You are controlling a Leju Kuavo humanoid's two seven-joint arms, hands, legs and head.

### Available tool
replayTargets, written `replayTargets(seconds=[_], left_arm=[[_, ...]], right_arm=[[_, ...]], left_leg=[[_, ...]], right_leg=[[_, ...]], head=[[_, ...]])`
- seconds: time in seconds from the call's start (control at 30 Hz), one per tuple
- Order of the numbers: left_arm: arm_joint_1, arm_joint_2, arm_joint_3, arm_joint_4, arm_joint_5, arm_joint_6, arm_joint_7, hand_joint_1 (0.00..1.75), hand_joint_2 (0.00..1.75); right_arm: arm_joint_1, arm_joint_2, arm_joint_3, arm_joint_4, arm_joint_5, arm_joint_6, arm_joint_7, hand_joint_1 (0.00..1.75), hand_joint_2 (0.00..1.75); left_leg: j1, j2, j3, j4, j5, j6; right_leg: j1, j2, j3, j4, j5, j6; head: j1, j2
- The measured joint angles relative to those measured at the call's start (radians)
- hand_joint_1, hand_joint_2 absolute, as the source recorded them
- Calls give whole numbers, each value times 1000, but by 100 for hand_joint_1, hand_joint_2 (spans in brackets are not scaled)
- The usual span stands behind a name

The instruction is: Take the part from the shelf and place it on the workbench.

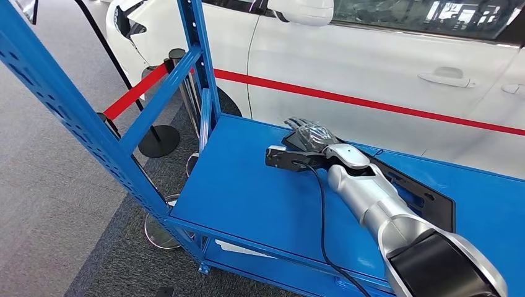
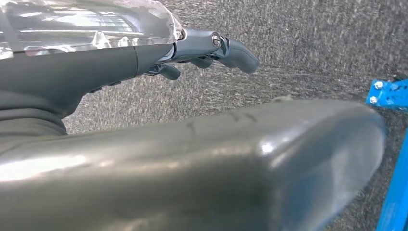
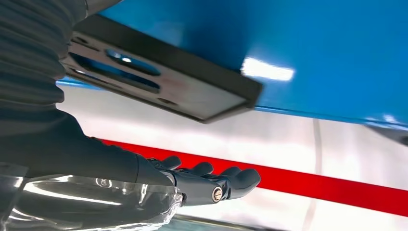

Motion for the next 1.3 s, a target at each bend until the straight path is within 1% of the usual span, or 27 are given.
replayTargets(seconds=[0.2,0.4,0.53,0.77,1.07,1.3], left_arm=[[4,2,0,0,11,5,3,0,0],[3,2,0,0,20,17,7,0,0],[1,2,0,0,29,24,10,0,0],[0,1,0,0,30,33,31,0,0],[-3,-4,0,0,29,42,46,0,0],[-6,-5,-2,0,26,41,46,0,0]], right_arm=[[-8,-27,-8,15,-24,-17,87,0,175],[-27,-32,-16,27,-10,-73,190,0,175],[-34,-33,-24,30,-2,-95,221,0,175],[-39,-32,-31,31,9,-101,223,0,175],[-26,-18,-32,30,8,-102,170,0,175],[-3,-1,-34,25,3,-109,156,0,175]], left_leg=[[0,1,0,0,0,0],[0,1,0,0,0,0],[0,1,0,0,0,0],[0,1,0,0,0,0],[0,1,0,0,0,0],[0,1,-1,0,0,0]], right_leg=[[0,0,0,0,0,0],[0,0,0,0,0,0],[0,0,0,1,0,0],[0,0,0,1,0,0],[0,0,0,1,0,0],[0,0,0,1,0,0]], head=[[0,0],[0,0],[0,0],[0,0],[0,0],[0,0]])
